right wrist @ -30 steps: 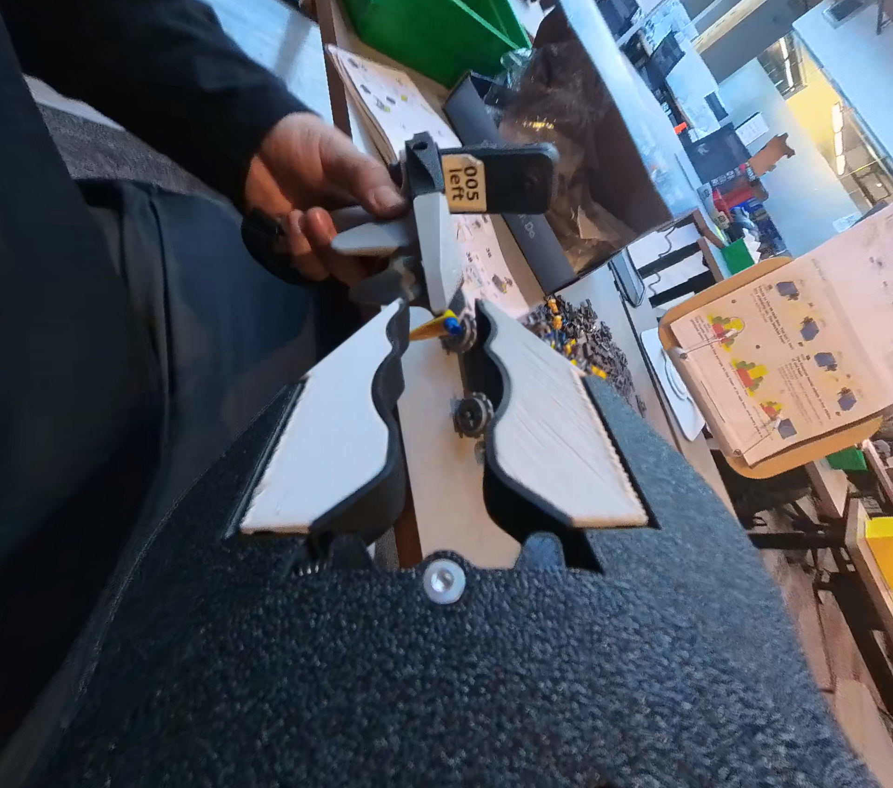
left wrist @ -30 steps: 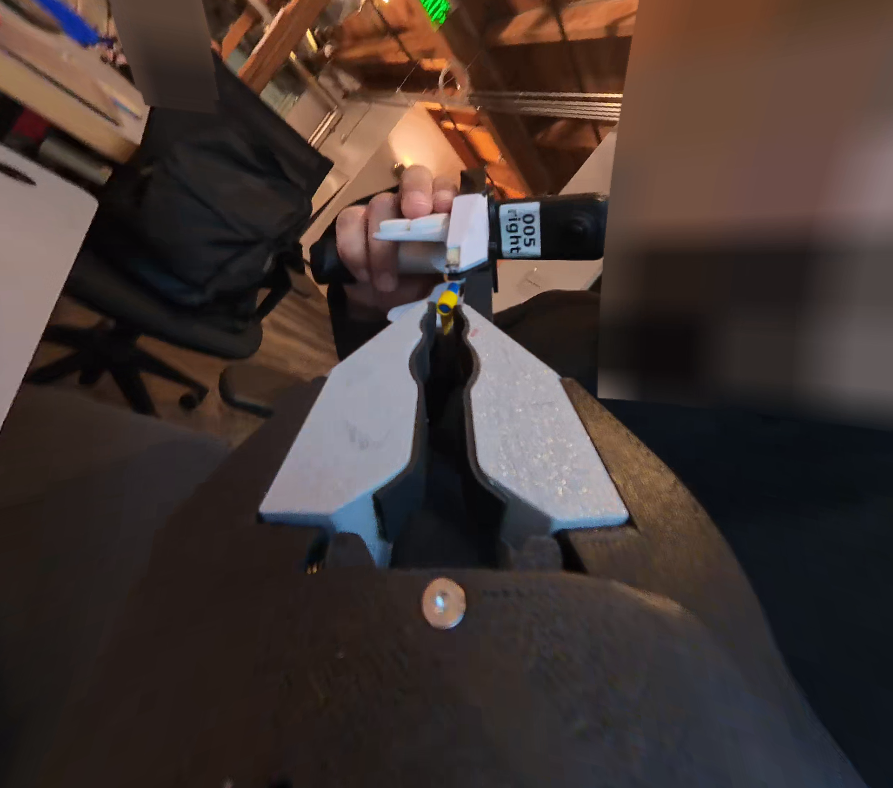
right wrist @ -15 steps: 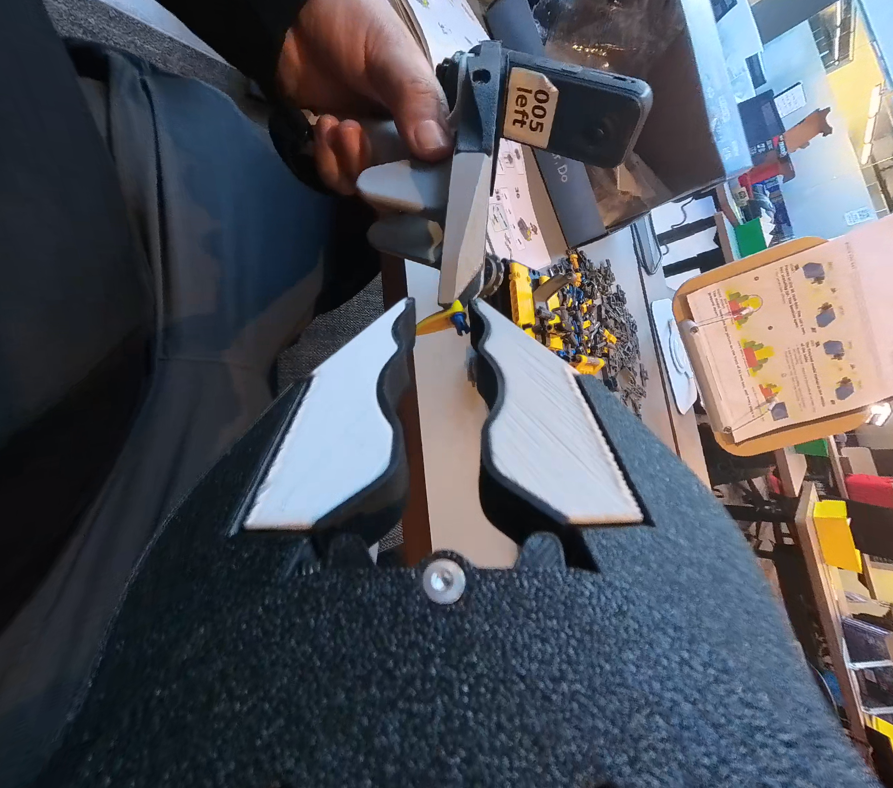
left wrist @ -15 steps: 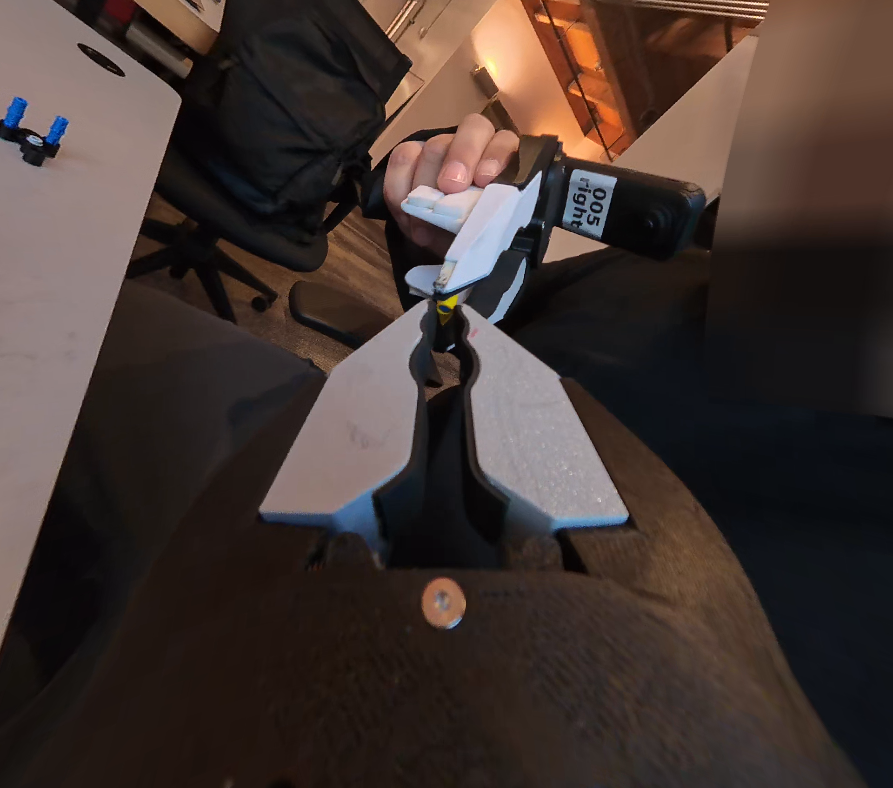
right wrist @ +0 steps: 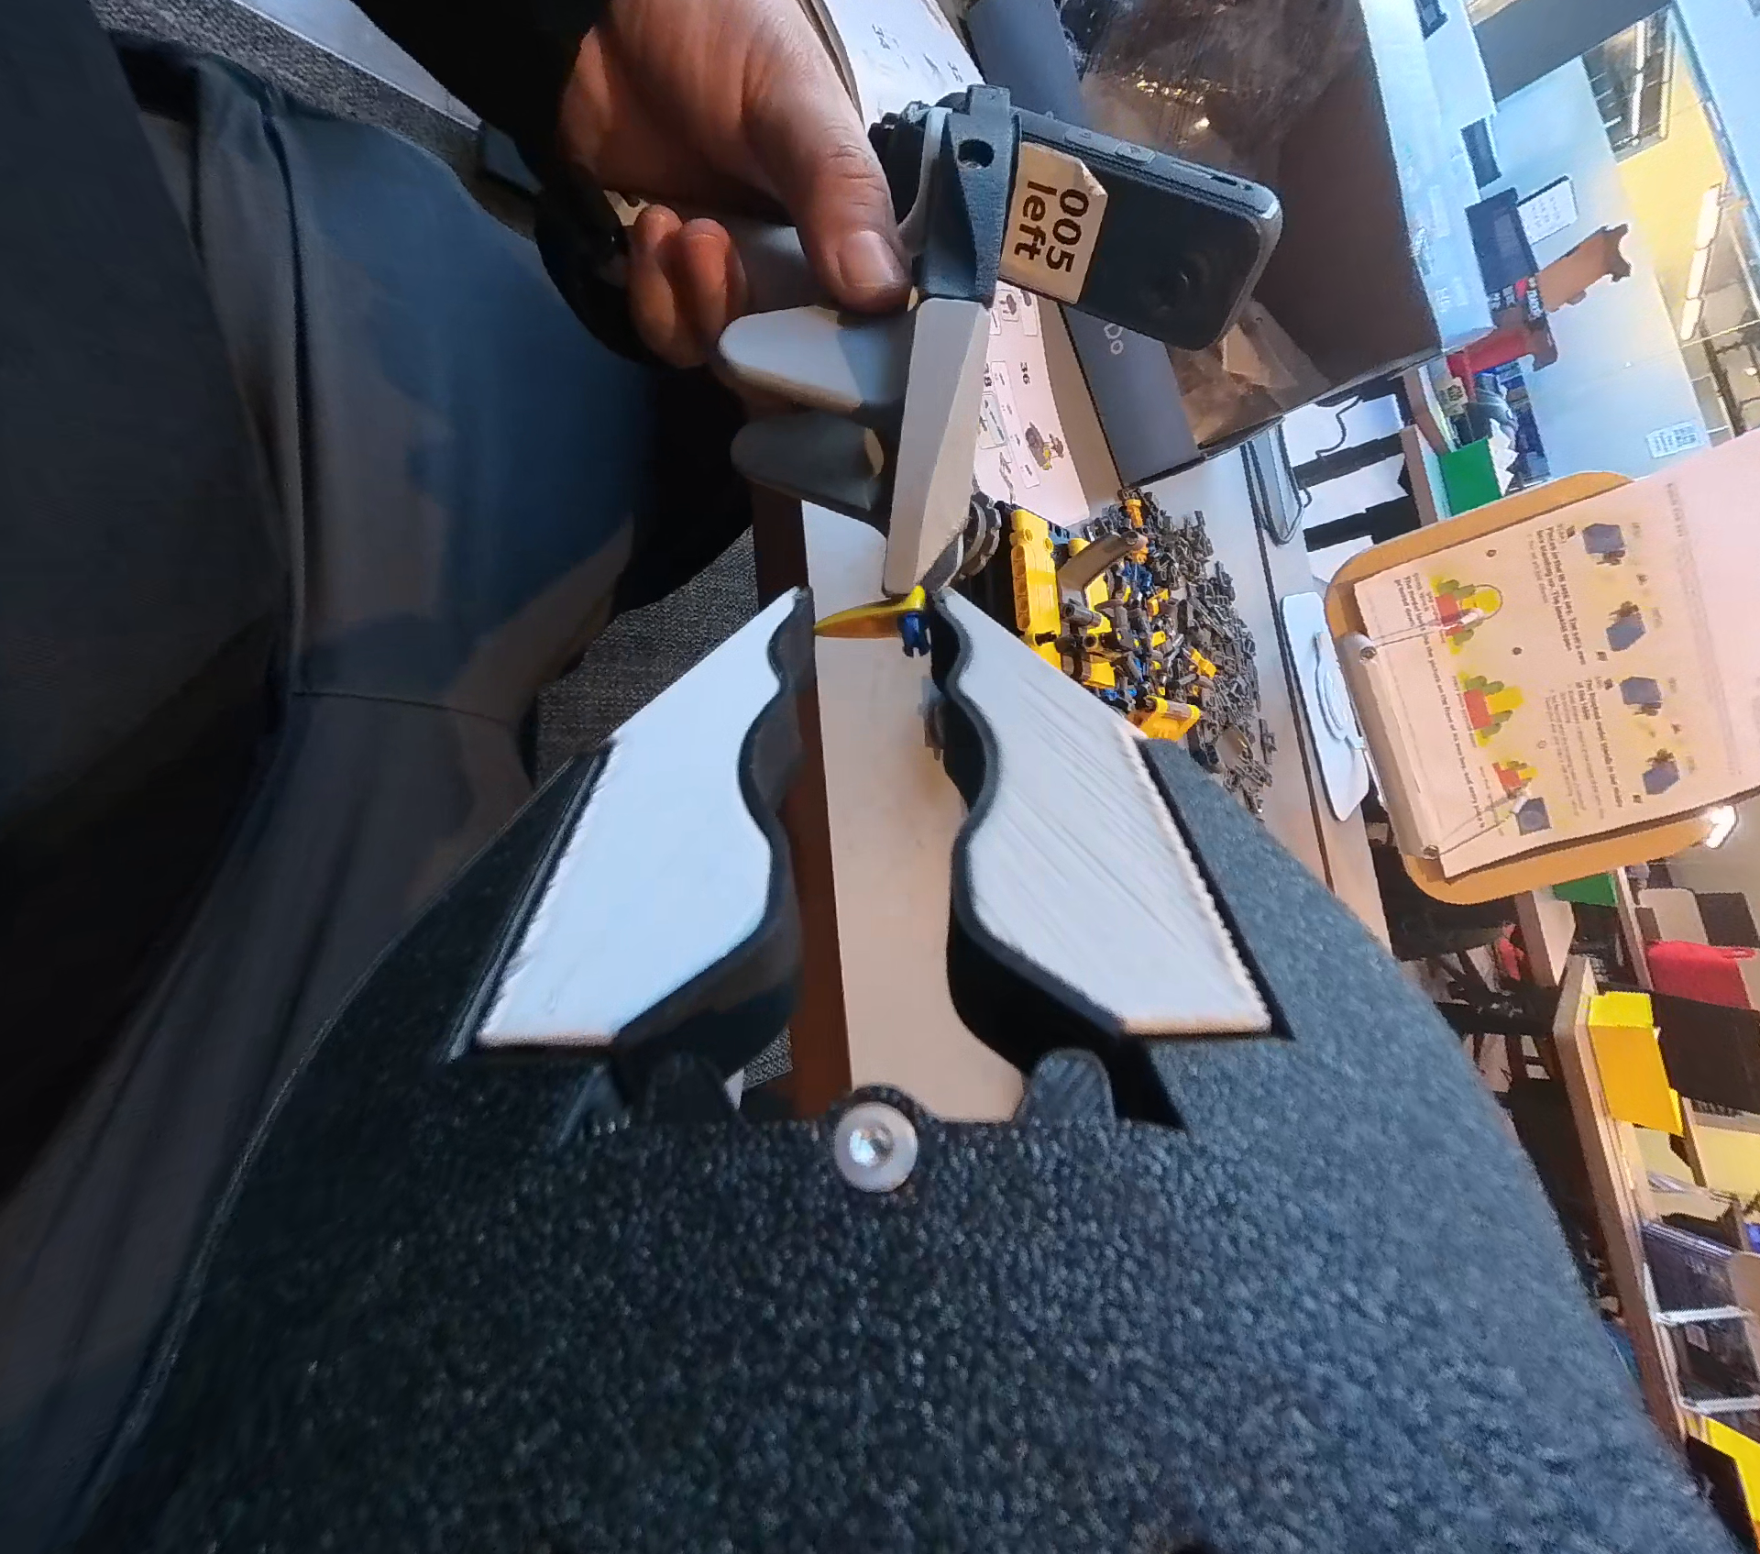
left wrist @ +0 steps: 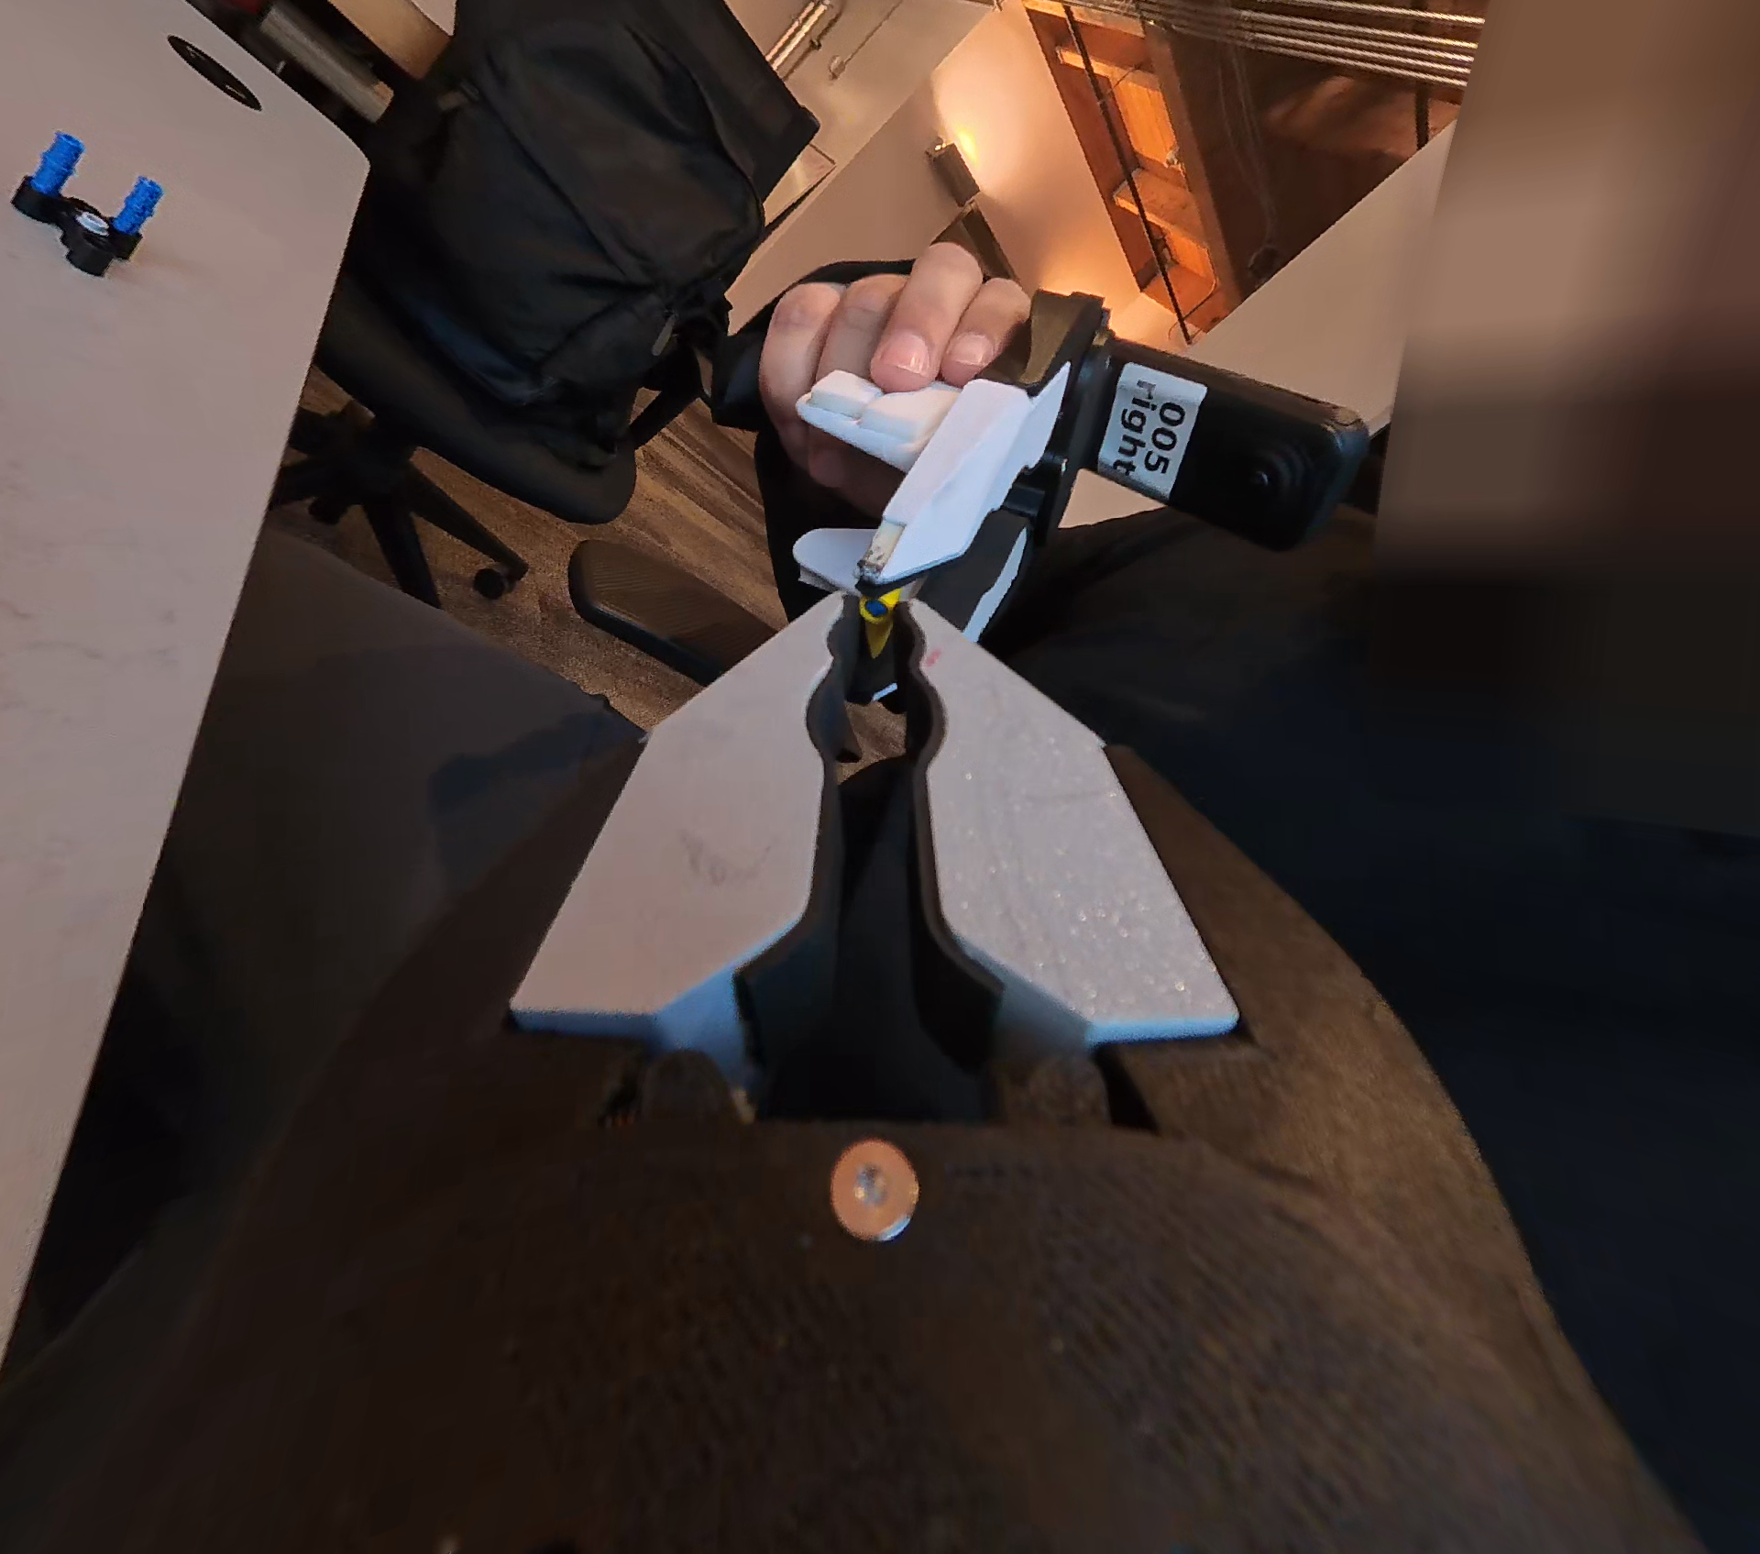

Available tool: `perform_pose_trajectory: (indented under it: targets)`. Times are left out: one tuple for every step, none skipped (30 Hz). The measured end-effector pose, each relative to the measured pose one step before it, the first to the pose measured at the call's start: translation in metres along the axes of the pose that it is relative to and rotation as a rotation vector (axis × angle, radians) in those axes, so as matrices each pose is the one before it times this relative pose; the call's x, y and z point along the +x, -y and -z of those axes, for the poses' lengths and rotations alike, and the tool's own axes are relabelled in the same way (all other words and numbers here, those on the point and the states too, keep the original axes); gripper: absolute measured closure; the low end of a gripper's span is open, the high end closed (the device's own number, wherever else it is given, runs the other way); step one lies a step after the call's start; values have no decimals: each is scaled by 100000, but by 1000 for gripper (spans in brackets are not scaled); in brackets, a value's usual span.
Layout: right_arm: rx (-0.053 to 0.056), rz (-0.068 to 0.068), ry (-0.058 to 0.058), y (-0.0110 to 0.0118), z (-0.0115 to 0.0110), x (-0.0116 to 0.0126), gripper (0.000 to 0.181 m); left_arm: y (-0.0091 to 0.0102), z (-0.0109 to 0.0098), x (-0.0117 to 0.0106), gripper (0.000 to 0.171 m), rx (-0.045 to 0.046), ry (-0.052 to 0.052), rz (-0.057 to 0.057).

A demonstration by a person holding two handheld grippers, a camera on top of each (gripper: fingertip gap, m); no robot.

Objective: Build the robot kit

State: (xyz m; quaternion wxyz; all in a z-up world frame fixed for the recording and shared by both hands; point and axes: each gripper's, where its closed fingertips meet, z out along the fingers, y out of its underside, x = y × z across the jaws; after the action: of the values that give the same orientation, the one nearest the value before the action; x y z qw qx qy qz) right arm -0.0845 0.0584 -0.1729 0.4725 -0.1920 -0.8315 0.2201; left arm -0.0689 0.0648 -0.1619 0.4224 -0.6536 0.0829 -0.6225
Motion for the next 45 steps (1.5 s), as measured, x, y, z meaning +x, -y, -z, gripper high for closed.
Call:
perform_pose_trajectory:
  targets:
    - [250, -429, -438, -24, -42, 22, 157, 12, 14, -57, 167, 138, 84, 162]
    - [530, -514, -662, 11, -17, 65, 157, 48, 24, -21, 167, 423, -60, 73]
    - [900, -713, -732, 56, -13, 77, 157, 84, 22, 45, 167, 466, -447, 36]
    - [1015, -1058, -493, 64, 7, 53, 157, 62, 10, 43, 167, 322, -456, 15]
    - [995, -1318, -256, 56, 16, 62, 157, 50, 8, 31, 167, 265, -262, 2]
    - [978, -1366, -272, 40, 22, 74, 157, 74, -12, 35, 167, 374, -174, 3]
    - [959, -1209, -481, 50, 7, 102, 157, 100, 6, 24, 167, 604, -170, 58]
    - [842, -936, -569, 32, 8, 98, 157, 110, 8, 37, 167, 601, -312, 274]
    - [484, -641, -555, 8, -31, 72, 157, 82, 25, -4, 167, 411, -209, 422]
    - [208, -295, -588, -32, -43, 61, 157, 66, 35, -32, 167, 338, -76, 195]
    - [68, -80, -420, -49, -45, 27, 157, 32, 47, -36, 167, 125, 26, -86]
    - [-138, -123, -43, -109, -61, -42, 157, -41, 51, -90, 167, -394, 315, -378]
    - [-298, -318, 91, -163, -84, -69, 158, -89, 56, -186, 167, -720, 950, -637]
    - [-262, -520, -98, -179, -87, -51, 157, -139, 31, -262, 166, -1013, 1623, -741]
    - [-84, -756, -123, -179, -76, -54, 158, -147, 21, -208, 166, -1017, 1398, -881]
    - [285, -972, -38, -126, -56, -77, 158, -50, -36, -73, 165, -393, 667, -665]
    - [490, -856, 17, -72, -51, -65, 158, -15, -76, -39, 163, -100, 332, -306]
    - [235, -406, -11, -70, -43, -60, 158, -53, -108, -64, 163, -355, 255, 36]
    - [-141, -39, -128, -91, -47, -18, 158, -81, -100, -90, 163, -389, 134, 254]
    - [-179, 111, -403, -63, -28, 34, 158, -27, -76, -84, 163, -13, 0, 368]
    - [-23, 144, -537, -20, -30, 44, 158, -21, -48, -12, 163, 213, -501, 561]
    - [-29, 75, -565, -16, -14, 75, 158, -36, -42, 9, 162, 12, -661, 715]
    - [-67, 9, -773, -23, -2, 96, 158, -62, -45, -12, 162, -76, -428, 546]
    - [5, -17, -787, -14, 4, 122, 158, -51, -54, -8, 163, -90, -173, 142]
    - [98, -125, -726, -2, 3, 119, 158, -55, -67, -28, 162, -290, 76, -48]
    - [137, -273, -832, 10, 0, 147, 158, -52, -85, -22, 163, -375, 379, -263]
    - [286, -397, -831, 23, 0, 141, 158, -3, -69, -63, 164, -211, 722, -489]
    - [418, -595, -653, 49, -8, 79, 158, 59, -64, -62, 167, 209, 897, -733]
    - [226, -570, -1004, -2, -35, 114, 158, 119, -46, -22, 168, 405, 559, -287]
    - [28, -266, -1541, -65, -27, 174, 158, 170, -19, -92, 168, 719, 820, 595]
    - [-63, -474, -1434, -118, -39, 164, 158, 159, -6, -132, 169, 748, 1059, 663]
    - [-60, -1085, -1154, -132, -42, 142, 158, 134, -25, -158, 169, 563, 1200, 435]
    - [50, -1255, -923, -125, -27, 113, 158, 110, -19, -152, 169, 308, 1308, -65]
    - [-25, -1002, -734, -163, -24, 76, 158, 68, -51, -159, 168, -248, 1573, -794]
    - [-628, -820, -324, -283, -38, 35, 157, 18, -61, -273, 169, -984, 2438, -1328]
    - [-1597, -1174, 724, -502, -63, -62, 157, -77, -29, -590, 169, -2078, 4531, -1594]
    - [-1578, -2305, 2484, -636, -12, -182, 155, -147, 1, -862, 168, -2982, 6351, -1760]
    - [422, -4462, 3251, -533, 192, -48, 157, -167, -26, -797, 168, -3667, 6226, -2302]
    - [2268, -7227, 4035, -425, 389, 160, 159, -136, -72, -713, 168, -4046, 6582, -3961]
    - [2257, -9339, 5833, -400, 533, 185, 159, -140, -194, -426, 168, -4524, 5893, -5695]
    - [1431, -9819, 6656, -400, 610, 159, 155, -209, -299, -96, 168, -5509, 4609, -6429]
    - [1040, -8844, 5278, -298, 629, 290, 152, -205, -358, -197, 168, -5897, 5909, -7705]
    - [1071, -6729, 3527, -146, 598, 306, 151, -297, -352, -329, 169, -6813, 7362, -9403]
    - [1149, -3967, 2692, -4, 509, 123, 154, -294, -351, -314, 168, -7045, 7435, -9936]
    - [601, -1521, 1639, 18, 380, -10, 159, -184, -322, -190, 168, -6108, 6332, -9119]
